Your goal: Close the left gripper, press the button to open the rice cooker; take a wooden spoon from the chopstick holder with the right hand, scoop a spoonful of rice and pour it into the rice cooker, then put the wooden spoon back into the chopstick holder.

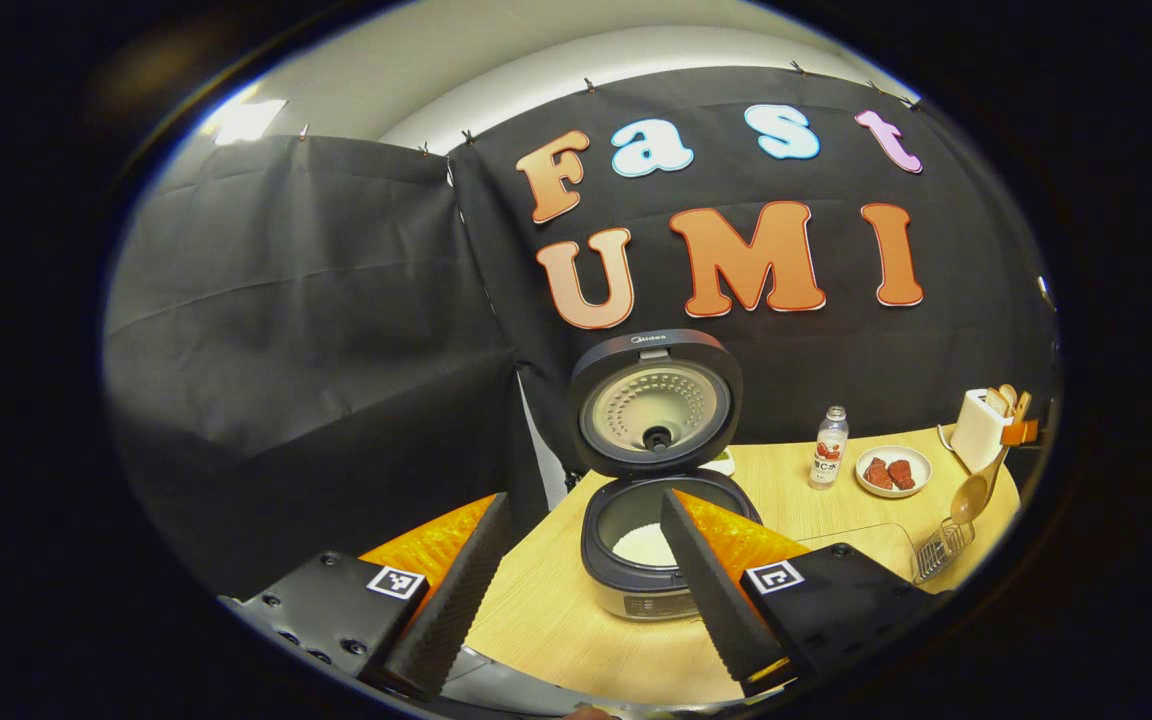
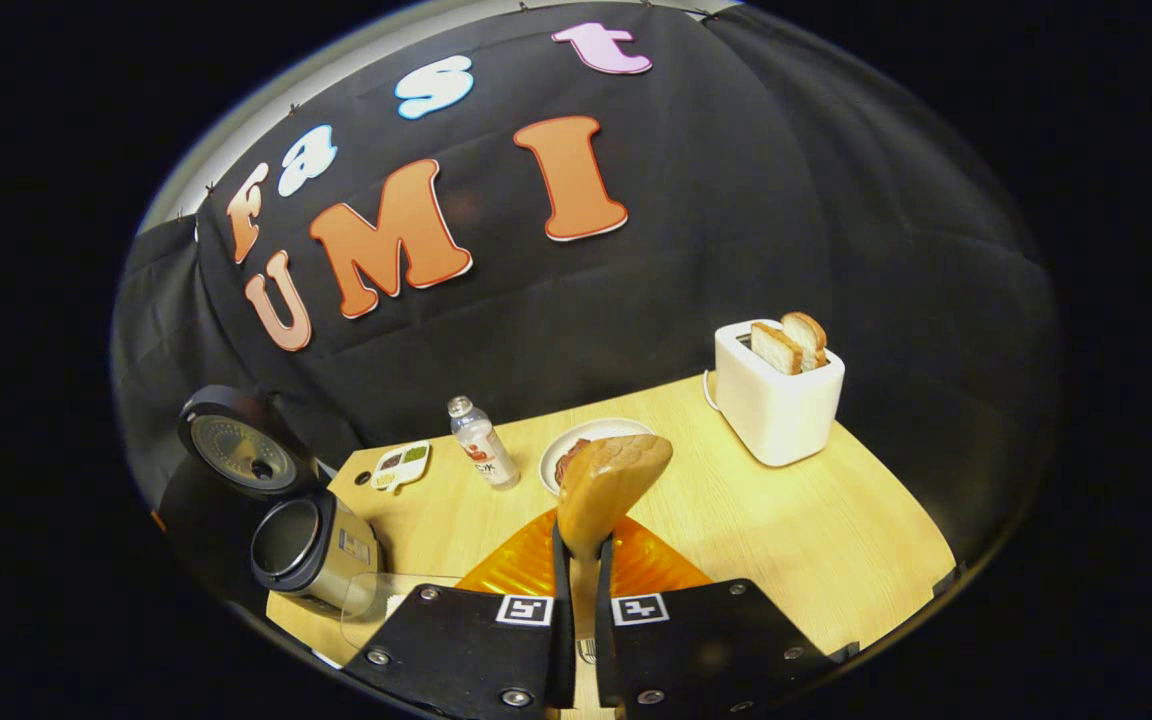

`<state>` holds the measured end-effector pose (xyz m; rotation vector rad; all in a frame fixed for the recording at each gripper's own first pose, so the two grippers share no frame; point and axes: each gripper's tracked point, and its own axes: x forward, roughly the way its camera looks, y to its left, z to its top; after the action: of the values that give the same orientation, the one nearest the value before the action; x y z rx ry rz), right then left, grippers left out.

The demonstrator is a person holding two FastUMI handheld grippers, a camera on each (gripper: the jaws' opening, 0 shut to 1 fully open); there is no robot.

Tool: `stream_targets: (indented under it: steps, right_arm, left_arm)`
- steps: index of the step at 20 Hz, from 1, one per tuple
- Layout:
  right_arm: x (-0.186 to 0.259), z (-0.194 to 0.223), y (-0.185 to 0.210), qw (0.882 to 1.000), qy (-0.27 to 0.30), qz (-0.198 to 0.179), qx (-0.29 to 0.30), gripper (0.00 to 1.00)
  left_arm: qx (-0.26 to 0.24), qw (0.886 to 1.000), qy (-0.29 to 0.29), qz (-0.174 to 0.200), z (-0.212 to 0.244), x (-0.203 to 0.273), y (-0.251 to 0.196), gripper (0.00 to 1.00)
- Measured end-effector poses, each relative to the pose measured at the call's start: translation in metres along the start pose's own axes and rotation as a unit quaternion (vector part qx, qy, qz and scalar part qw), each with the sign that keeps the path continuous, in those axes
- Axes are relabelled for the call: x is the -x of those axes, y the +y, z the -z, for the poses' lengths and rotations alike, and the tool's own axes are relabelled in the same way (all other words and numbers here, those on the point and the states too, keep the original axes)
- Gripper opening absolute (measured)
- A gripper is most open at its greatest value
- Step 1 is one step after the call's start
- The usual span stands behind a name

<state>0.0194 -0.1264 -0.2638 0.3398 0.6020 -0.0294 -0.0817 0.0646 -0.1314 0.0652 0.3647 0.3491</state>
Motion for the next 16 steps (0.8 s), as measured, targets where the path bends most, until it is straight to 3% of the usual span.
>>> stream_targets:
  steps: [7,9,12,13,16]
  right_arm:
    - [-0.016,0.064,-0.025,0.998,0.053,0.017,-0.027,0.07]
    - [-0.020,0.079,-0.031,0.997,0.068,0.024,-0.039,0.08]
    - [-0.020,0.086,-0.040,0.995,0.067,0.031,-0.059,0.11]
    - [-0.022,0.087,-0.039,0.995,0.069,0.028,-0.068,0.09]
    - [-0.014,0.091,-0.044,0.992,0.089,0.027,-0.080,0.17]
  left_arm:
    - [0.010,1.000,-0.006,0.016,-0.026,-0.026,-0.007,0.94]
    - [0.035,0.999,-0.014,0.027,-0.051,-0.046,-0.010,1.00]
    - [0.066,0.996,-0.032,0.041,-0.095,-0.081,-0.013,1.00]
    - [0.072,0.995,-0.039,0.051,-0.111,-0.093,-0.016,0.94]
    - [0.088,0.993,-0.040,0.069,-0.147,-0.143,-0.031,0.94]
